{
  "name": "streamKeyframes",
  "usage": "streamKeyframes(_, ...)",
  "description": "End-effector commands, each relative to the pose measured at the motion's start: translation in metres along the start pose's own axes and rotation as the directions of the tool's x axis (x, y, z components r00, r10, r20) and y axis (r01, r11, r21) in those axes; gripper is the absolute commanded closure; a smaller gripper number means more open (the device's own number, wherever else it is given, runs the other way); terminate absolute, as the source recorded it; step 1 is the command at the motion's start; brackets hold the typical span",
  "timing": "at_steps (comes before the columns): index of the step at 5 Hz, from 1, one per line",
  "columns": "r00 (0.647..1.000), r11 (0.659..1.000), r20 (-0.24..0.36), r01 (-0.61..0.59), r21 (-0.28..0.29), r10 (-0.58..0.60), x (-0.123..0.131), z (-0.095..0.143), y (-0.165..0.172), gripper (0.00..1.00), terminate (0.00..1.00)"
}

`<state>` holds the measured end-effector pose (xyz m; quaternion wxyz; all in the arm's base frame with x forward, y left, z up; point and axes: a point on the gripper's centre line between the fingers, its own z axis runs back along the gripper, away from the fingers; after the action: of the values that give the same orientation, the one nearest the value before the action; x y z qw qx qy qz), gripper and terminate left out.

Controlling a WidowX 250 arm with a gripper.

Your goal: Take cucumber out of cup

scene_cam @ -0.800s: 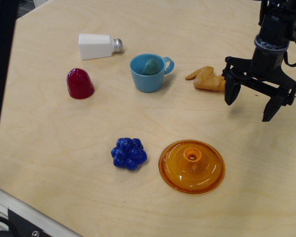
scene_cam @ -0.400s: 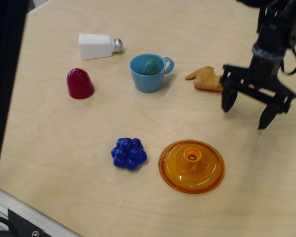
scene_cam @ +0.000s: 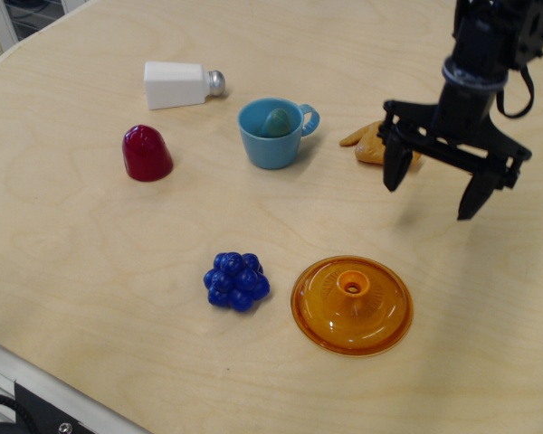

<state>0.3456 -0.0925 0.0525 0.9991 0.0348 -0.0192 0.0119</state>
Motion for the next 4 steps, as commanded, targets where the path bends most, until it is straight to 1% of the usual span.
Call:
streamKeyframes(1, 0.963, 0.966, 0.082, -0.258, 0.004, 0.257, -0.011, 0.049, 0.035, 0.00, 0.00)
streamKeyframes(2, 0.892, 0.894, 0.082, -0.447, 0.028, 0.444, -0.023, 0.056, 0.058, 0.00, 0.00)
streamKeyframes(3, 0.815, 0.819, 0.106, -0.573, 0.001, 0.570, -0.032, 0.053, 0.078, 0.00, 0.00)
streamKeyframes(4, 0.784, 0.796, 0.159, -0.604, -0.023, 0.600, -0.024, 0.047, 0.104, 0.00, 0.00)
